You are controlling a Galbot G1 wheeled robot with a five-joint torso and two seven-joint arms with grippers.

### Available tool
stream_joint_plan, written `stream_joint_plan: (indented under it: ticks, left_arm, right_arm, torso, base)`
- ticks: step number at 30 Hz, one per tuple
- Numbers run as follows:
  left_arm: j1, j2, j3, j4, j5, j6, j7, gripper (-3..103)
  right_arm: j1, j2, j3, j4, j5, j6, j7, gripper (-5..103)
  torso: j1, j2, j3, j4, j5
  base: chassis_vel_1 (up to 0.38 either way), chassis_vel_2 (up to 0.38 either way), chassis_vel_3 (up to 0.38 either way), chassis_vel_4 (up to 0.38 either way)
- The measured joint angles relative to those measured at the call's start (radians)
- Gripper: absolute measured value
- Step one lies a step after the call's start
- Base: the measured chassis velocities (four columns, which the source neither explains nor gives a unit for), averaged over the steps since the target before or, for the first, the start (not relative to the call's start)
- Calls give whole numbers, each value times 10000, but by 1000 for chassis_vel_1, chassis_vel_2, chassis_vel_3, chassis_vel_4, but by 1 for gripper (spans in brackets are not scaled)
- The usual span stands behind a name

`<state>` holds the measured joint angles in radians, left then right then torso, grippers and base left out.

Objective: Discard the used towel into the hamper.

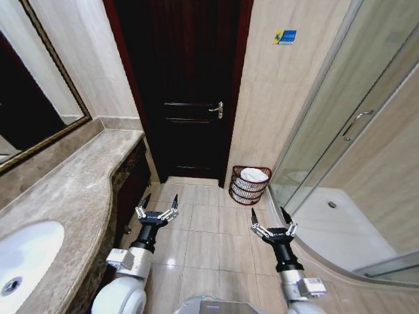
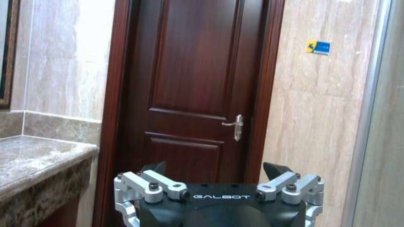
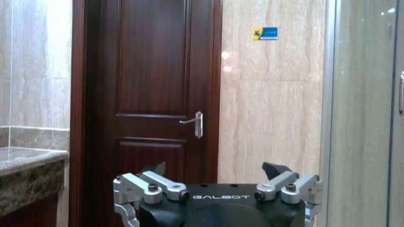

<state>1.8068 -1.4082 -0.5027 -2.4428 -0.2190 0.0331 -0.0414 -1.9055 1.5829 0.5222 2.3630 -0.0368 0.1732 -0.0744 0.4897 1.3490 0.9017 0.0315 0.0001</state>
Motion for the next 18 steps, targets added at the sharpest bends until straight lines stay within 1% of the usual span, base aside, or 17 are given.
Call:
stream_joint_plan:
  ticks: [6, 18]
  left_arm:
    - [1, 0, 0, 0, 0, 0, 0, 100]
    - [4, 0, 0, 0, 0, 0, 0, 100]
  right_arm:
    - [-1, 1, 0, 0, 0, 0, 0, 100]
    - [-4, 0, 0, 0, 0, 0, 0, 100]
  torso:
    - [-3, 0, -1, -1, -1]
    - [-16, 6, -6, -1, -1]
  base:
    - [-17, 7, 14, -10]
    - [78, -78, -85, 75]
